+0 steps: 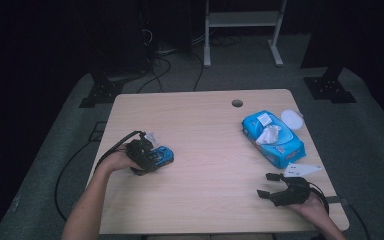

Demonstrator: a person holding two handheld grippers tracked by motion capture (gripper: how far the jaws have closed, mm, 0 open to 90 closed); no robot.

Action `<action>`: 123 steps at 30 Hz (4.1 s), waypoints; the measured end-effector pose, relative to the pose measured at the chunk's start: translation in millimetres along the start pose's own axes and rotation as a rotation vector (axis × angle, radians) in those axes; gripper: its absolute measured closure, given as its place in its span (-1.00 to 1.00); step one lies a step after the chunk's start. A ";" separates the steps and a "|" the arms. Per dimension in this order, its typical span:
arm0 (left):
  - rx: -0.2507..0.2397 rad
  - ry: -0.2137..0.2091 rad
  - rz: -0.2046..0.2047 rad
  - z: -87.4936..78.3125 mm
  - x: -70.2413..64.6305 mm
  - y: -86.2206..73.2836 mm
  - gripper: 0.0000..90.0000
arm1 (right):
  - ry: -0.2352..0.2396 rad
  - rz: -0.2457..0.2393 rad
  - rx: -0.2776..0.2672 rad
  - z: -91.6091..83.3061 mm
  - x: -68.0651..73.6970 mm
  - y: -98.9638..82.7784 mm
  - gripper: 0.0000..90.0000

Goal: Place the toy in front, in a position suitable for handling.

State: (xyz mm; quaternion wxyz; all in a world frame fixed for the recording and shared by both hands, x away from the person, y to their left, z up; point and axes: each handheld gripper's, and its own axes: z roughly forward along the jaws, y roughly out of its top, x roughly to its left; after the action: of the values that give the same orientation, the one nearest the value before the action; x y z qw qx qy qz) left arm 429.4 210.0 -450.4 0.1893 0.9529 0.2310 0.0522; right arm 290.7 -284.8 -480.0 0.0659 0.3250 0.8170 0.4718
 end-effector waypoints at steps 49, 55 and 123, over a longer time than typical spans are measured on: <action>-0.032 0.021 0.194 -39.5 -49.3 71.1 -0.38 | -0.011 0.017 -0.024 -3.8 -2.6 -0.2 -0.56; -0.027 -0.029 0.275 -17.3 -78.5 103.9 -0.38 | -0.015 0.017 -0.038 -7.2 -3.9 -1.2 -0.55; -0.466 -0.003 0.076 7.2 -107.6 26.6 -0.80 | -0.492 -0.062 0.005 18.3 -90.4 87.7 0.29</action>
State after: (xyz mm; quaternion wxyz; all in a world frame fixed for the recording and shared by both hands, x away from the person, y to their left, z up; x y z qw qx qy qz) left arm 346.4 136.2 -448.1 0.4024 0.8916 0.1766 0.1096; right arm 409.9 -294.9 -436.6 0.2765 0.4051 0.7871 0.3742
